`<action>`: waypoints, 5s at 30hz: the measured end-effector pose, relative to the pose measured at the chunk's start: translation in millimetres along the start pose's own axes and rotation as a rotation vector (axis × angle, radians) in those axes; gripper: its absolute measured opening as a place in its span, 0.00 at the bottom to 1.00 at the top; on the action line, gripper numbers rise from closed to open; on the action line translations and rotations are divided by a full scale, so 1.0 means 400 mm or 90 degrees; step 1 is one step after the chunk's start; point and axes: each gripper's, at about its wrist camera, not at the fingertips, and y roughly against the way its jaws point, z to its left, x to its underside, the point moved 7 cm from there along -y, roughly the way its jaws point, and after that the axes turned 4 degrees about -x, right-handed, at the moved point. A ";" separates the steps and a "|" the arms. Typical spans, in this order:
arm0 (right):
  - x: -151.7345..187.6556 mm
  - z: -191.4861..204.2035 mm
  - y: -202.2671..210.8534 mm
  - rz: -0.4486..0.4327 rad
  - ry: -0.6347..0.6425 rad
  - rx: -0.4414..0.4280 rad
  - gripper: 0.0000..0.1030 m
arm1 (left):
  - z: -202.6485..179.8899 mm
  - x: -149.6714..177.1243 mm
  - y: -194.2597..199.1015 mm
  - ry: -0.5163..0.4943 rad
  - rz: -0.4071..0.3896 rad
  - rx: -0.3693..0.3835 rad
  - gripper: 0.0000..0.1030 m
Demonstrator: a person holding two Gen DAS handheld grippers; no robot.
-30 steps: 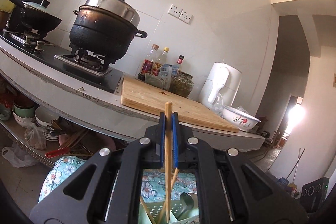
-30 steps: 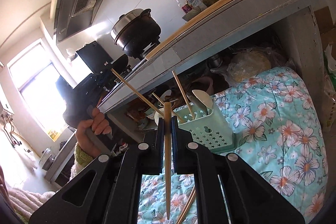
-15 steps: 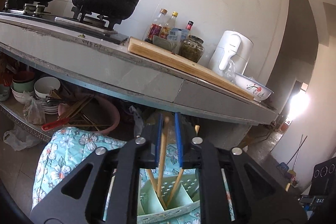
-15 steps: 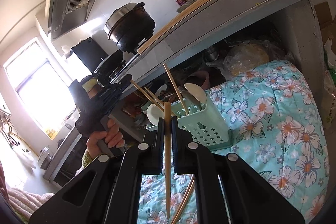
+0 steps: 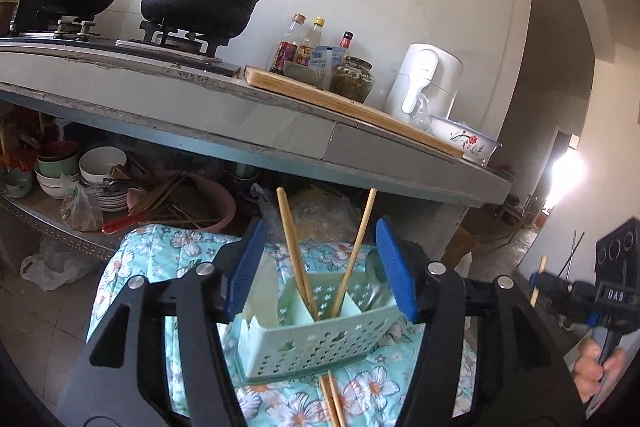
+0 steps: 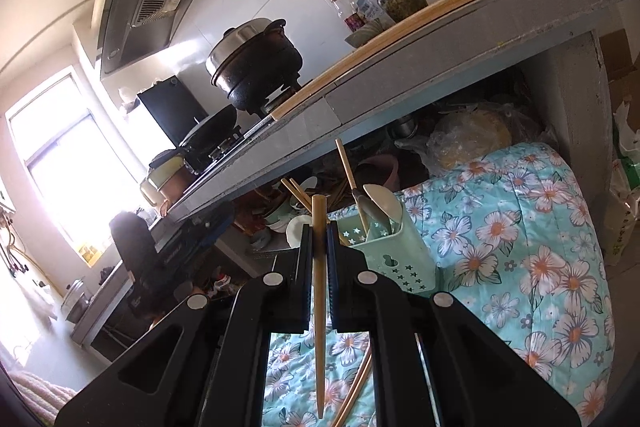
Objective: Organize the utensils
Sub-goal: 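Drop the chopstick into the holder with the left tool while the right tool carries its chopstick, then lower the chopstick into the holder and open the right tool, then lower the right tool to the last chopsticks and grasp one, then grasp the last chopstick with the left tool while the right tool holds its chopstick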
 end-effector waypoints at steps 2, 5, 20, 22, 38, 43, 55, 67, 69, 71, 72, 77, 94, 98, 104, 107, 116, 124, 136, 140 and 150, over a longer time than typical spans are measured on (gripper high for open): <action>-0.022 0.014 0.001 -0.010 0.016 0.002 0.07 | 0.011 0.039 0.030 -0.013 0.013 -0.013 0.60; -0.069 0.032 0.004 -0.039 0.036 0.008 0.07 | 0.036 0.098 0.071 -0.033 0.028 -0.048 0.66; -0.307 0.141 -0.091 -0.146 0.111 0.021 0.07 | 0.081 0.362 0.105 -0.064 0.150 -0.064 0.78; -0.326 0.155 -0.118 -0.157 0.125 0.029 0.07 | 0.085 0.373 0.100 -0.058 0.158 -0.061 0.78; -0.257 0.123 -0.357 -0.100 0.215 0.155 0.07 | 0.109 0.393 0.080 -0.018 0.169 -0.041 0.80; -0.192 0.088 -0.415 -0.030 0.222 0.165 0.09 | 0.102 0.398 0.076 -0.018 0.171 -0.034 0.80; -0.114 0.057 -0.295 0.015 0.134 0.105 0.35 | 0.081 0.408 0.079 -0.016 0.178 -0.016 0.80; 0.223 -0.052 -0.186 0.180 -0.040 0.079 0.35 | 0.067 0.431 0.088 -0.032 0.203 -0.039 0.80; 0.307 -0.074 -0.201 0.217 -0.085 0.071 0.35 | 0.073 0.443 0.084 -0.030 0.217 -0.049 0.80; 0.392 -0.089 -0.222 0.257 -0.124 0.067 0.35 | 0.081 0.457 0.080 -0.030 0.233 -0.062 0.80; 0.434 -0.097 -0.233 0.275 -0.143 0.066 0.35 | 0.085 0.465 0.078 -0.030 0.242 -0.067 0.80; 0.551 -0.121 -0.267 0.318 -0.198 0.075 0.31 | 0.107 0.508 0.078 -0.014 0.282 -0.079 0.80; 0.608 -0.152 -0.289 0.310 -0.234 0.086 0.08 | 0.119 0.542 0.089 0.049 0.318 -0.041 0.80; 0.599 -0.159 -0.274 0.302 -0.239 0.084 0.07 | 0.111 0.548 0.085 0.051 0.323 -0.040 0.80; 0.585 -0.195 -0.234 0.285 -0.260 0.082 0.07 | 0.085 0.567 0.077 0.045 0.340 -0.033 0.80; 0.575 -0.210 -0.208 0.276 -0.265 0.086 0.07 | 0.057 0.579 0.067 0.037 0.352 -0.020 0.77; 0.568 -0.259 -0.137 0.266 -0.285 0.094 0.07 | -0.042 0.625 0.018 0.009 0.398 0.029 0.60; 0.571 -0.269 -0.123 0.258 -0.290 0.089 0.07 | -0.064 0.653 -0.017 -0.010 0.412 0.009 0.37; 0.578 -0.273 -0.123 0.260 -0.292 0.085 0.07 | -0.068 0.664 -0.036 0.005 0.425 -0.005 0.06; 0.575 -0.263 -0.127 0.261 -0.288 0.084 0.07 | -0.066 0.660 -0.026 0.010 0.418 -0.012 0.05; 0.591 -0.228 -0.114 0.281 -0.275 0.084 0.07 | -0.013 0.646 0.055 0.069 0.415 -0.030 0.05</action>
